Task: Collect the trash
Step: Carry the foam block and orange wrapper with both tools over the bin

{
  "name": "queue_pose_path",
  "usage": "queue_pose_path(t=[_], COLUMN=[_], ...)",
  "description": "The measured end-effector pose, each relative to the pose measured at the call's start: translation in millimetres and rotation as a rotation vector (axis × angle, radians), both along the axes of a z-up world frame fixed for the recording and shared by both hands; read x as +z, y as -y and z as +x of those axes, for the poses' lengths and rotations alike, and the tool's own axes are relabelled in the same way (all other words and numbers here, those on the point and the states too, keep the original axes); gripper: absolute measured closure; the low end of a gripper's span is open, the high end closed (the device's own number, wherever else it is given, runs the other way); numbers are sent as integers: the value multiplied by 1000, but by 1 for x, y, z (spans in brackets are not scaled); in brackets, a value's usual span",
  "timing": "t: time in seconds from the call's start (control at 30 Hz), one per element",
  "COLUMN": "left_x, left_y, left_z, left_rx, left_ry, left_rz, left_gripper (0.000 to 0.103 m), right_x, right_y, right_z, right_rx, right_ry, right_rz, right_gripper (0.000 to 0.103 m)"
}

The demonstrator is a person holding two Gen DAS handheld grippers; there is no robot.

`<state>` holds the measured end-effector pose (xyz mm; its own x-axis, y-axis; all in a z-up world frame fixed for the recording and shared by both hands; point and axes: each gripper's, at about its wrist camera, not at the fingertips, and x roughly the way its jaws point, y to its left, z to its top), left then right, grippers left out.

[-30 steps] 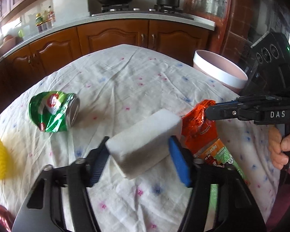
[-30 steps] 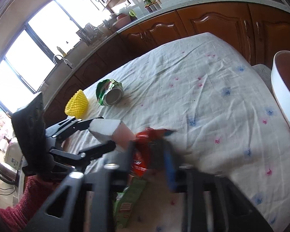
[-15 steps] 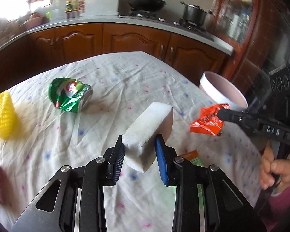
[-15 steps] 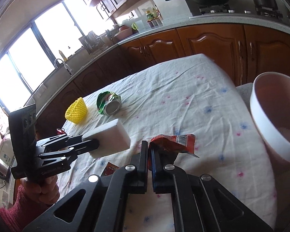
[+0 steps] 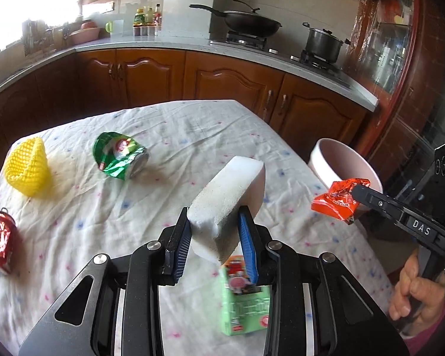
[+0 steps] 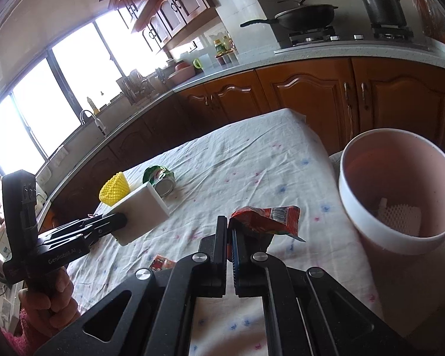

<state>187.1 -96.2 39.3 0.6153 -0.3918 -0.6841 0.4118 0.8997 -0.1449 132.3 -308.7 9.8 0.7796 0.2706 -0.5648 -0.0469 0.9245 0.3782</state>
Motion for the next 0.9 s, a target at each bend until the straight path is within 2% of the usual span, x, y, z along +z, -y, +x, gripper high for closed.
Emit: queue_pose_path(t=[0.9], left_x=[11], left_y=[95], left_z=[-12], left_rx=[-149], left_ry=[-10], left_rz=[20], left_gripper=[73], right_x=[17], right_y=[73], right_z=[-38], right_rx=[-135], right_ry=[49], right_rz=[12], right_gripper=[100])
